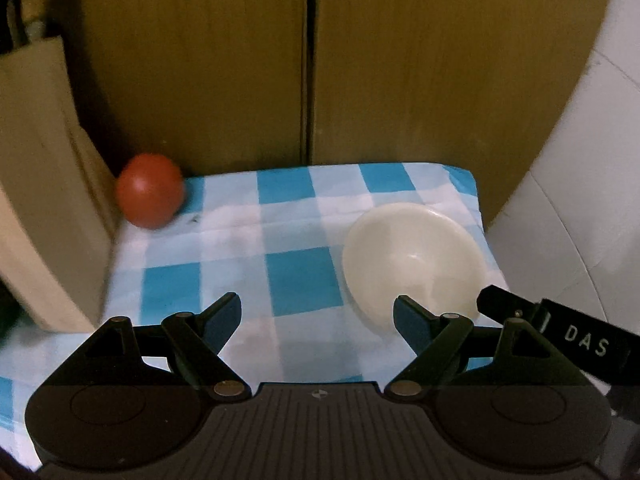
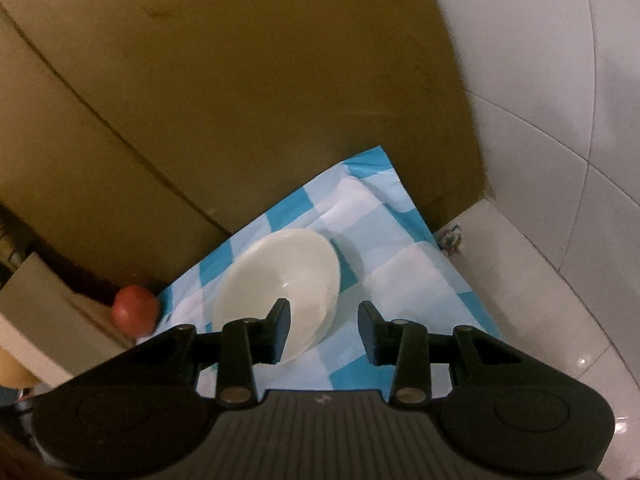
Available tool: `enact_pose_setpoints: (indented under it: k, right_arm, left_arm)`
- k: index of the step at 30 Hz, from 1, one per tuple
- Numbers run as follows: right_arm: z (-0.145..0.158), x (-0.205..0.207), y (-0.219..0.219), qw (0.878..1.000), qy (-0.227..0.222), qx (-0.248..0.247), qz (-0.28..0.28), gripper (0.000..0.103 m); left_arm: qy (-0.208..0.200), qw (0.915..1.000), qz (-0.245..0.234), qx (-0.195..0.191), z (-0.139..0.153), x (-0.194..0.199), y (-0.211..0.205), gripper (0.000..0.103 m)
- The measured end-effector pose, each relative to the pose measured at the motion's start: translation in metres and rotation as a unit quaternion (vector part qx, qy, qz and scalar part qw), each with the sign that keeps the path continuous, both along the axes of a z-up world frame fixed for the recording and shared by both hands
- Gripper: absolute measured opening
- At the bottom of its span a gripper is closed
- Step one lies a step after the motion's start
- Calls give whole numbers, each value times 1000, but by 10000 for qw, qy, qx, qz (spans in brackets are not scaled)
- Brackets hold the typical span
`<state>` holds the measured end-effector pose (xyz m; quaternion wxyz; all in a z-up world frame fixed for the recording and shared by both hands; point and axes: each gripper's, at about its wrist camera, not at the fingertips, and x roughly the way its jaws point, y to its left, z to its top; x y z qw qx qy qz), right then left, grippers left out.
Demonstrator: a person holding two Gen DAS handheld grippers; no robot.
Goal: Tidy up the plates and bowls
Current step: 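Move both tools toward the last cream bowl on the cloth, then grip the last cream bowl rim with both tools and lift it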
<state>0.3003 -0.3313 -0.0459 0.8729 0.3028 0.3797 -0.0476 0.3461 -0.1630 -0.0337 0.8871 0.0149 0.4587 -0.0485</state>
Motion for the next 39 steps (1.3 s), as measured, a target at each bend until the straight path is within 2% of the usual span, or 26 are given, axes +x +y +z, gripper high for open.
enact_pose_setpoints:
  k: [8, 10, 13, 14, 15, 18, 25, 31, 39]
  right_arm:
    - [-21, 17, -6, 9998, 102, 131, -72, 34]
    - [-27, 20, -3, 9993, 221, 296, 3, 32]
    - [-34, 22, -1, 9984, 337, 446, 105, 24]
    - [-35, 21, 0, 9979, 344, 528, 130, 17]
    - [-37, 21, 0, 9971, 369, 638, 186, 12]
    - [-37, 20, 5, 9962, 410, 712, 303, 6]
    - [-30, 13, 10, 9950, 388, 827, 407, 6]
    - [-18, 7, 18, 9924, 354, 1022, 584, 7]
    - [0, -7, 45, 9907, 252, 945, 948, 7]
  left_arm:
    - [184, 9998, 14, 115, -28, 22, -15, 82]
    - [225, 9996, 25, 195, -33, 24, -15, 74]
    - [280, 9991, -40, 327, -40, 27, -18, 67]
    - [308, 9991, -49, 298, -41, 27, -17, 65]
    - [355, 9990, -57, 248, -42, 27, -17, 60]
    - [494, 9986, -152, 115, -43, 25, -19, 42]
    - [422, 9990, -92, 134, -30, 17, -11, 37]
    - [48, 9988, -87, 476, -12, -1, -9, 39]
    - [-131, 9987, 124, 467, 7, -27, 15, 39]
